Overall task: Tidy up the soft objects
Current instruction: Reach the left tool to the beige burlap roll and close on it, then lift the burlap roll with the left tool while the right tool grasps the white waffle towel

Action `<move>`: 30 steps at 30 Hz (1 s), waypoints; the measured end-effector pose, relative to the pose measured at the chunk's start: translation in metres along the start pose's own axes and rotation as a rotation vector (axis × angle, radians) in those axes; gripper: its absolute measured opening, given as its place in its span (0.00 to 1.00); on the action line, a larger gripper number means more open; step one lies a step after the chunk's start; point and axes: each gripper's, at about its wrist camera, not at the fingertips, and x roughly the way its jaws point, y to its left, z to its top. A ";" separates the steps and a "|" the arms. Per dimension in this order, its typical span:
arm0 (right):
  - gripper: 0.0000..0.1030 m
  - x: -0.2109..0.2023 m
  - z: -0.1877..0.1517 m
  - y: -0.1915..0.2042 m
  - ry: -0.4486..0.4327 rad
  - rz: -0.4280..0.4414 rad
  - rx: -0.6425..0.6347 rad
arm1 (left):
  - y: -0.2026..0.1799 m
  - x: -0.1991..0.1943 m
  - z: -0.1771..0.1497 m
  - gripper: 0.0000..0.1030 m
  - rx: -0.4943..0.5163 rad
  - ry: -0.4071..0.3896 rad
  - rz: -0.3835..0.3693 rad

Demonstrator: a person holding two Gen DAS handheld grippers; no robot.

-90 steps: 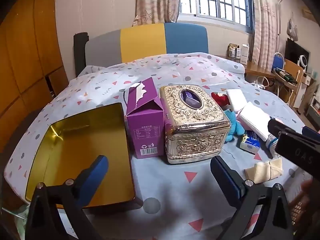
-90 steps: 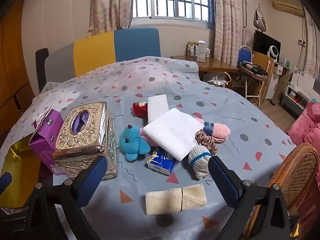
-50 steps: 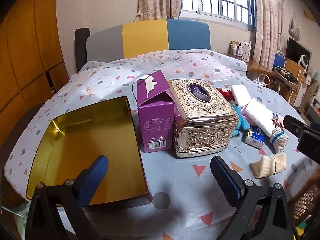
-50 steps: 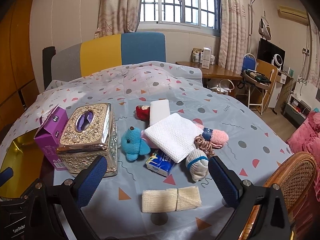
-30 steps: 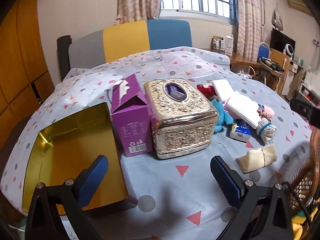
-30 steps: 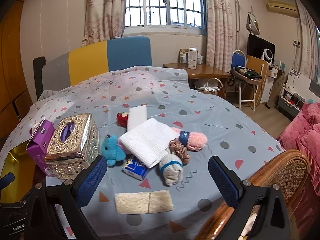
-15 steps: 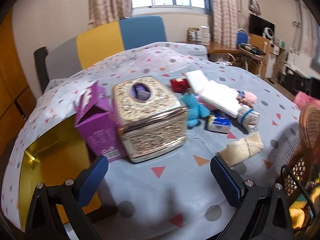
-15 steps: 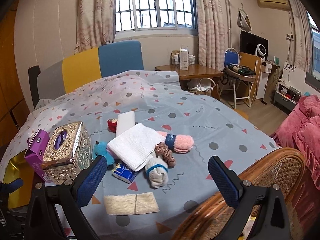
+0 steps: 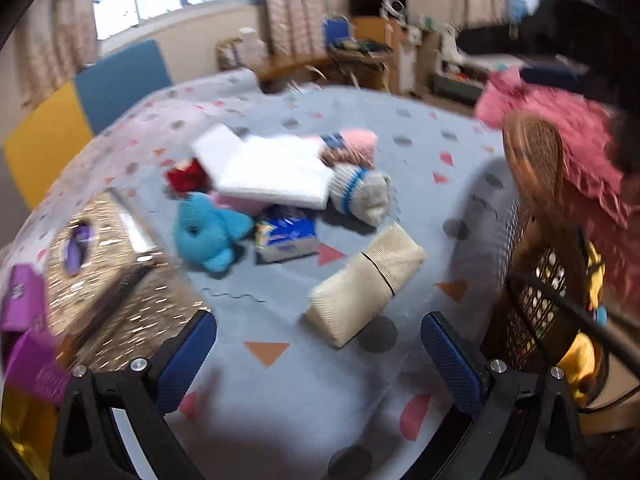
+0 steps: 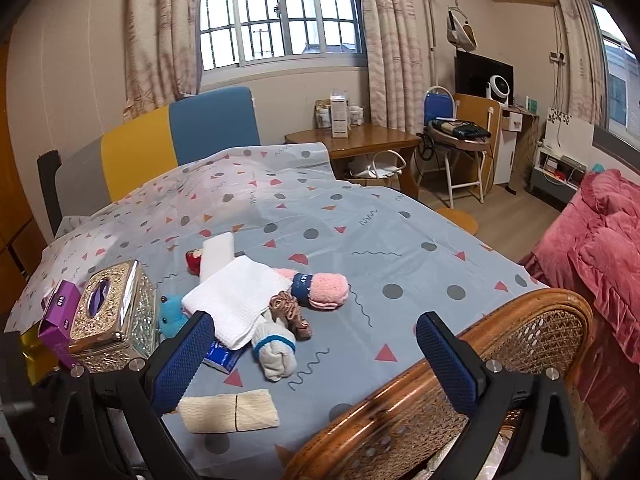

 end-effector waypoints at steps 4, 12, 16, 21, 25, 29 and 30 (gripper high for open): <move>1.00 0.004 -0.002 -0.003 0.018 0.005 0.011 | -0.011 0.021 0.011 1.00 0.071 0.030 -0.005; 1.00 0.010 -0.003 -0.015 0.032 -0.012 0.025 | -0.028 0.064 0.022 0.71 0.140 0.125 -0.061; 1.00 0.016 -0.003 -0.022 0.050 -0.019 0.039 | -0.028 0.072 0.019 0.52 0.094 0.118 -0.106; 1.00 0.028 0.002 -0.026 0.096 0.031 0.076 | -0.019 0.059 0.003 0.47 0.034 0.088 -0.111; 1.00 0.046 0.010 -0.014 0.151 0.133 0.083 | -0.002 0.039 -0.019 0.46 -0.055 0.069 -0.106; 1.00 0.081 0.021 0.009 0.259 0.273 0.098 | 0.017 0.024 -0.041 0.47 -0.157 0.061 -0.081; 1.00 0.092 0.024 0.019 0.293 0.310 0.105 | 0.022 0.020 -0.045 0.47 -0.180 0.058 -0.075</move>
